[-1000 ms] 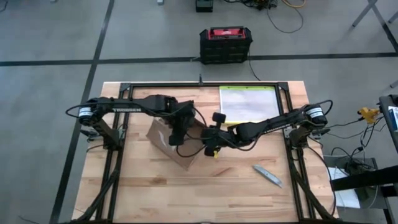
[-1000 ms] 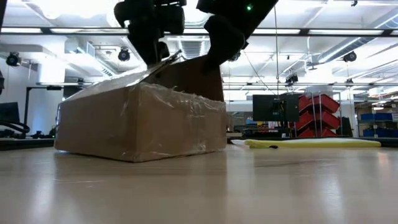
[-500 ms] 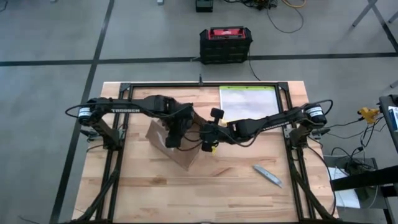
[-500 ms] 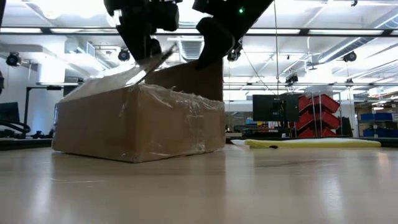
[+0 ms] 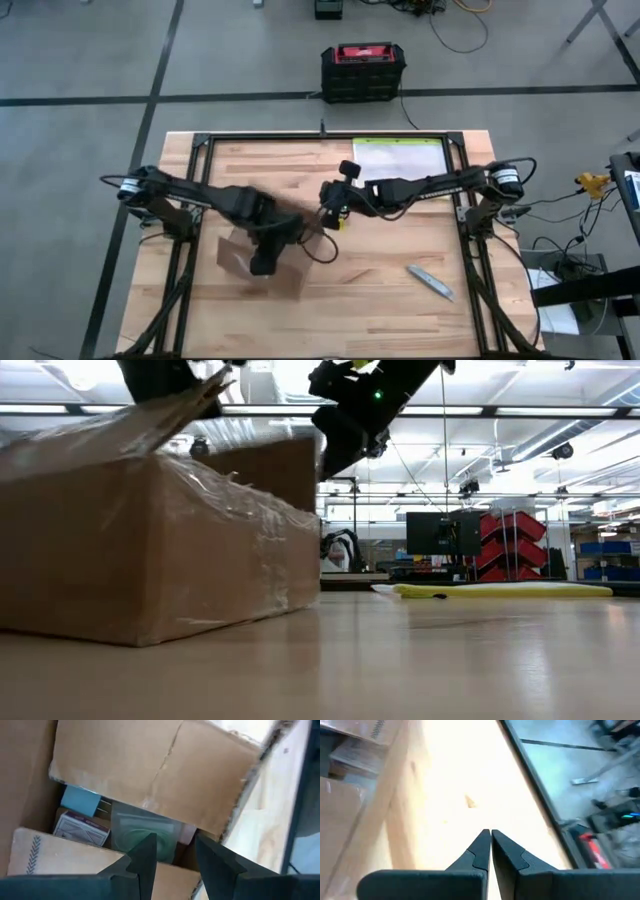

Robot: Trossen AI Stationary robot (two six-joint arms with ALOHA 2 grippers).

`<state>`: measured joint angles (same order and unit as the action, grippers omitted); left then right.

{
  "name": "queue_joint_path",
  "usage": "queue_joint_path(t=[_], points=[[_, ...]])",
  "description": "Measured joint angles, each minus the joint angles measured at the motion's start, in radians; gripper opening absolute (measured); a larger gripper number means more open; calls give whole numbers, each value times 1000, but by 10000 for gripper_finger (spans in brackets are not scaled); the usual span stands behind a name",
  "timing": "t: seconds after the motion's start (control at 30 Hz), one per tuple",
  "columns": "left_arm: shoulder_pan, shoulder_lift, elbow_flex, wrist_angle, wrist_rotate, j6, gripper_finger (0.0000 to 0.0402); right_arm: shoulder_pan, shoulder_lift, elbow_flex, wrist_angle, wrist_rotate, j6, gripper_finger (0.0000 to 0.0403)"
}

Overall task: Unpack boxes
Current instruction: Open the brown box using the gray cutter

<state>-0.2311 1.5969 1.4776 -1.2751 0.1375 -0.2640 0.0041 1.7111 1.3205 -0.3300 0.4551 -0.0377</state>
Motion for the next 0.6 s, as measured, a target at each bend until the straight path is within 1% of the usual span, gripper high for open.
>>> queue_joint_path(t=[0.1,0.17,0.23,0.37,0.53,0.6], points=[[-35,-26,0,1,0,-59,119,-2,4,0,50,-149,-2,0],[-50,-39,0,0,0,-85,119,5,5,0,73,-204,-15,0],[-59,-48,0,1,-5,-104,119,23,0,0,85,-199,-42,0],[-67,-68,0,1,-20,-125,119,73,-51,24,75,-182,-110,0],[-68,-92,0,-1,-27,-150,119,112,-61,33,64,-228,-99,2],[-73,-104,0,0,-68,-154,119,111,-59,32,49,-228,-69,12]])
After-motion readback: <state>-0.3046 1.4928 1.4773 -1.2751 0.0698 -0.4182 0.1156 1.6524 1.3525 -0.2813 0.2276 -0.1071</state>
